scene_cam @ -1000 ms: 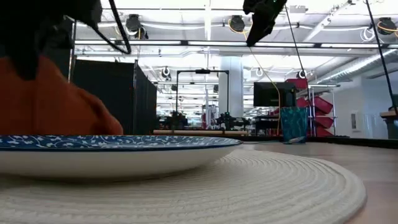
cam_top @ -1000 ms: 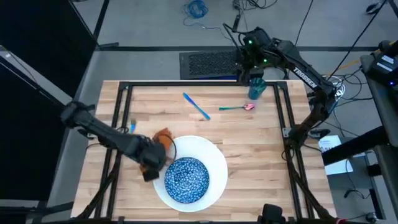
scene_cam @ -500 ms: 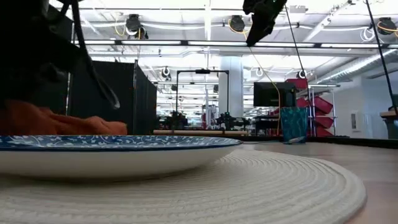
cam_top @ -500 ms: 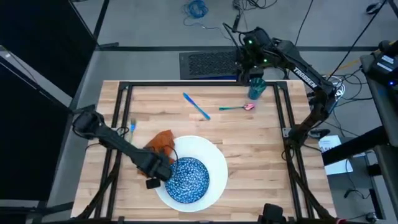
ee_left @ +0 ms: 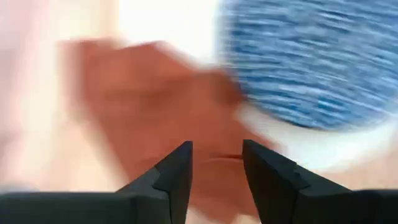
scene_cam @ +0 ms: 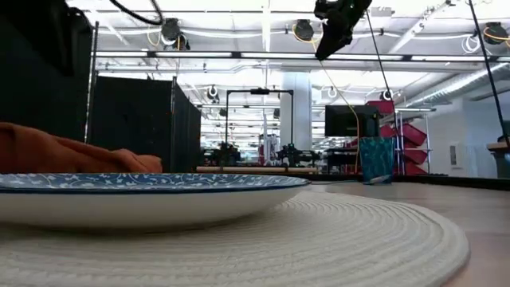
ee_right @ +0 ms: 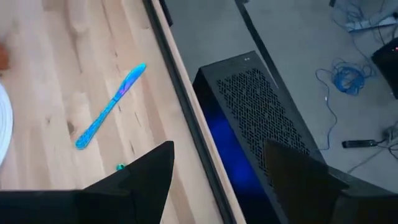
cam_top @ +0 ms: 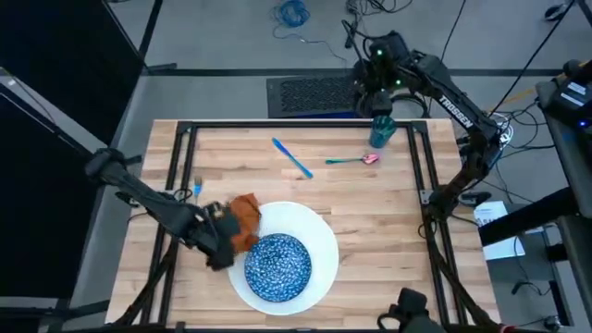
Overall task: Set table place
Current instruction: Fold the orange table napkin
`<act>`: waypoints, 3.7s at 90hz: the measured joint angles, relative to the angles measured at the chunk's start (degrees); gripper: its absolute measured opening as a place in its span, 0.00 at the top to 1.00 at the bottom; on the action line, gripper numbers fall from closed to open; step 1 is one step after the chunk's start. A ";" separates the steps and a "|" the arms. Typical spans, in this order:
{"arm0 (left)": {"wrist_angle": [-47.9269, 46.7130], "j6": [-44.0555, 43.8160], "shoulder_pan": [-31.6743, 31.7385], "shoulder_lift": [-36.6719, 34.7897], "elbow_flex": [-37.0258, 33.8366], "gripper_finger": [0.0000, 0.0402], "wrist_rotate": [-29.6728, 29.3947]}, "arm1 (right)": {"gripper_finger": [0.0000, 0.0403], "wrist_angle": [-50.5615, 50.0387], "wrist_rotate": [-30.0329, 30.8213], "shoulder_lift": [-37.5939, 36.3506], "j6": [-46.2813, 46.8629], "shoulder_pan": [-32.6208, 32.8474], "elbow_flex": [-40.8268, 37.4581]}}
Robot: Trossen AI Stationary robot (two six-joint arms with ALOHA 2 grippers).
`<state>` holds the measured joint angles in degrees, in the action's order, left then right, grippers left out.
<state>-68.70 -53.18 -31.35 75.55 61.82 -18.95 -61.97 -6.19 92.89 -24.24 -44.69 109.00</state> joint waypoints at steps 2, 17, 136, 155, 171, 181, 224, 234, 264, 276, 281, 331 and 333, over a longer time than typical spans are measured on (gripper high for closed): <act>-0.66 -0.79 0.22 -0.27 -0.52 0.68 -0.48 | 0.41 -0.16 -0.13 0.28 0.23 0.00 0.02; 3.18 -2.08 4.29 -0.62 -7.58 0.68 1.16 | 0.41 -2.46 -3.20 3.68 0.56 0.54 0.02; 16.00 27.98 50.31 -11.61 -17.22 0.68 28.52 | 0.41 -5.49 -3.10 9.21 -2.20 2.42 -0.02; 15.79 25.64 52.04 -11.48 -17.22 0.68 24.96 | 0.41 -5.96 -3.11 9.21 -2.33 2.43 -0.05; 15.48 27.35 51.97 -11.48 -17.22 0.68 29.66 | 0.41 -5.40 -3.10 9.21 -2.55 2.43 -0.05; 14.68 29.69 51.97 -11.43 -17.22 0.68 31.06 | 0.41 -5.56 -3.11 9.21 -2.50 2.43 -0.05; 12.02 37.45 51.97 -0.12 -17.22 0.68 37.04 | 0.41 -6.17 -4.73 9.19 -2.17 2.43 -0.05; 12.78 38.70 51.93 1.77 -17.22 0.68 37.04 | 0.41 -6.34 -4.77 9.17 -2.16 2.42 -0.05; 17.06 38.55 47.87 7.35 -17.20 0.68 35.40 | 0.41 -6.56 -4.78 9.15 -2.16 2.43 -0.05; 17.41 38.52 45.66 10.91 -17.21 0.68 35.04 | 0.41 -6.56 -4.79 9.15 -2.17 2.42 -0.05; 17.44 38.55 44.89 12.40 -17.21 0.68 34.98 | 0.41 -6.58 -4.78 9.15 -2.16 2.43 -0.05; 11.80 39.25 41.07 5.53 -11.90 1.00 22.52 | 0.41 -6.43 -4.77 9.15 -2.59 2.43 -0.05; 11.23 38.90 41.09 4.85 -11.16 1.00 21.48 | 0.41 -6.43 -4.77 9.15 -2.59 2.43 -0.05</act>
<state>-57.48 -14.28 9.74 80.40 50.65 2.53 -68.40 -10.96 102.04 -26.83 -42.26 108.95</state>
